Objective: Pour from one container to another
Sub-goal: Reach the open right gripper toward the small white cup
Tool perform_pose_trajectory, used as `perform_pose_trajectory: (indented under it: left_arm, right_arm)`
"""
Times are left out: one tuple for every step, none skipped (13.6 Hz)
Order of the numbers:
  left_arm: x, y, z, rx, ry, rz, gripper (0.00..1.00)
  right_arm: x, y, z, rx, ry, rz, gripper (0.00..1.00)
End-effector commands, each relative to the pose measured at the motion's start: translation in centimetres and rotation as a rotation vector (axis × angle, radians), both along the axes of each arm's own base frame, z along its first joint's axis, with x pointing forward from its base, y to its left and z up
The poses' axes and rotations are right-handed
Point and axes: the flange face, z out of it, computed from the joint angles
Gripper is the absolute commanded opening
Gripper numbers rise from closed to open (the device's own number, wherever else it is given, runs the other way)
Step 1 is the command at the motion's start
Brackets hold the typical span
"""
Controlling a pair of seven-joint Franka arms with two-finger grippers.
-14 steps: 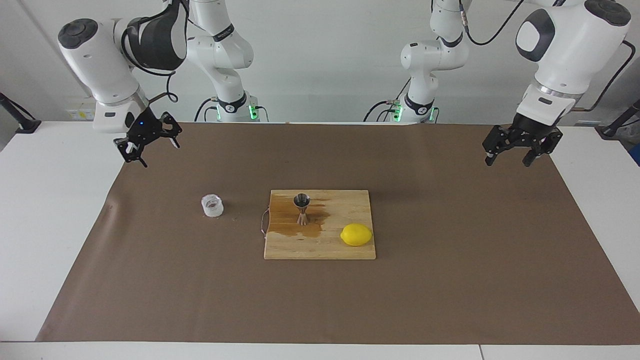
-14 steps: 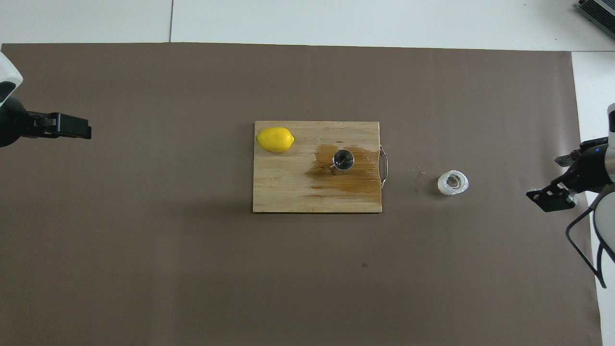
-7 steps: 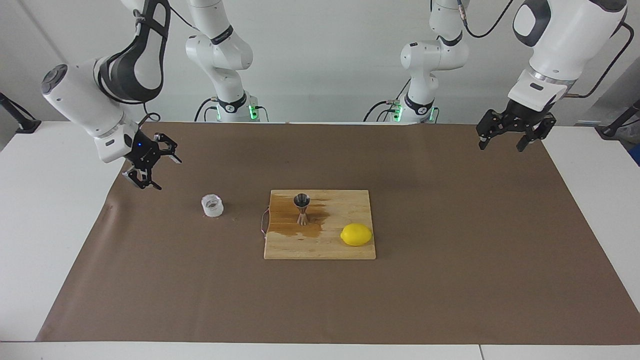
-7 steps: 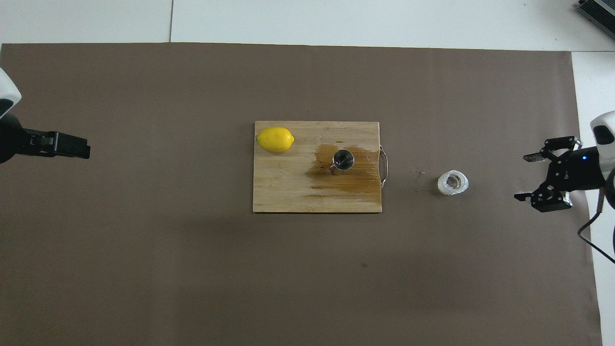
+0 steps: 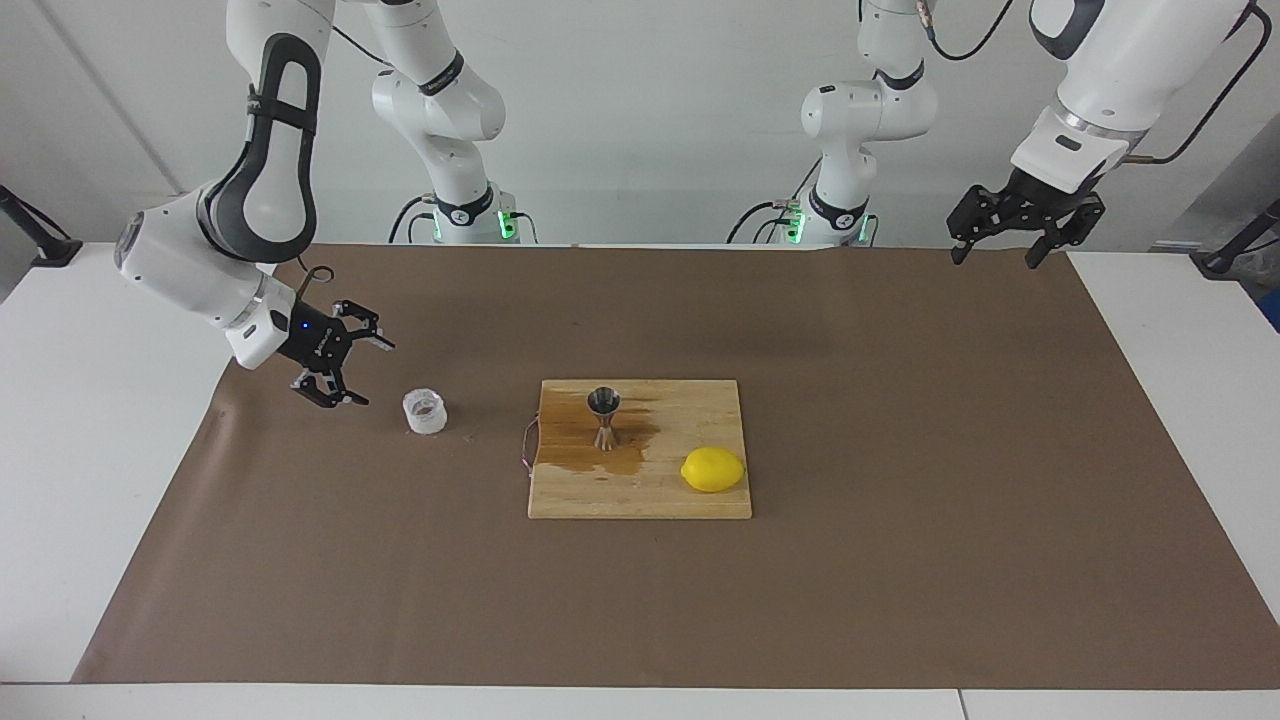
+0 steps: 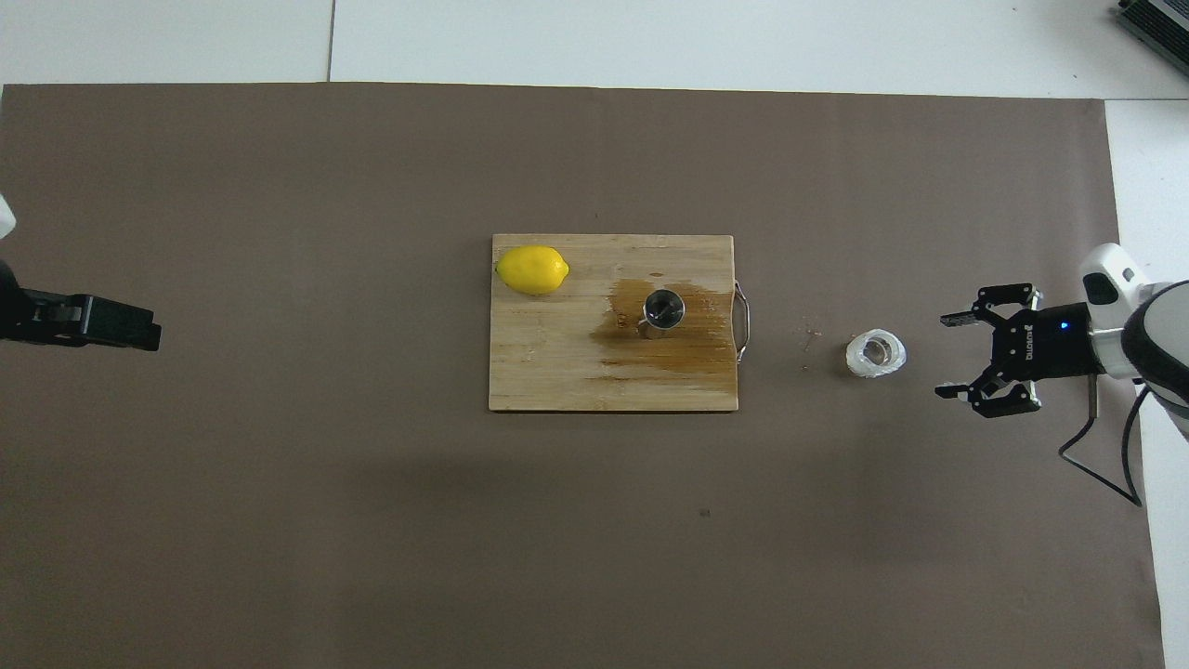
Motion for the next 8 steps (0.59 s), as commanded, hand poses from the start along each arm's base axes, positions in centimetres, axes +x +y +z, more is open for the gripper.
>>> perform_pose_trajectory:
  left_arm:
    - [-0.4, 0.0, 0.2, -0.016, 0.002, -0.007, 1.00]
    - [-0.6, 0.0, 0.4, -0.016, -0.001, -0.007, 1.00]
    - [-0.6, 0.1, 0.4, -0.014, -0.001, -0.005, 1.00]
    - [-0.6, 0.1, 0.4, -0.014, 0.000, -0.004, 1.00]
    - [-0.7, 0.0, 0.3, -0.016, 0.005, -0.007, 1.00]
    - [-0.7, 0.0, 0.3, -0.016, 0.006, -0.012, 1.00]
    - [-0.7, 0.2, 0.4, -0.014, 0.003, -0.010, 1.00]
    - [-0.5, 0.2, 0.3, -0.013, -0.005, -0.010, 1.00]
  right_arm:
    - [-0.3, -0.4, -2.6, 0.070, -0.030, -0.003, 1.00]
    - [-0.3, -0.9, -4.9, 0.125, -0.049, 0.004, 1.00]
    - [-0.3, -1.2, -7.2, 0.166, -0.073, 0.029, 1.00]
    - [-0.2, -1.2, -9.2, 0.202, -0.096, 0.046, 1.00]
    - [-0.1, -1.2, -10.1, 0.204, -0.124, 0.054, 1.00]
    - [-0.2, -1.1, -10.6, 0.208, -0.130, 0.066, 1.00]
    - [-0.2, -0.8, -11.3, 0.219, -0.139, 0.097, 1.00]
    - [-0.2, -0.3, -11.9, 0.243, -0.169, 0.124, 1.00]
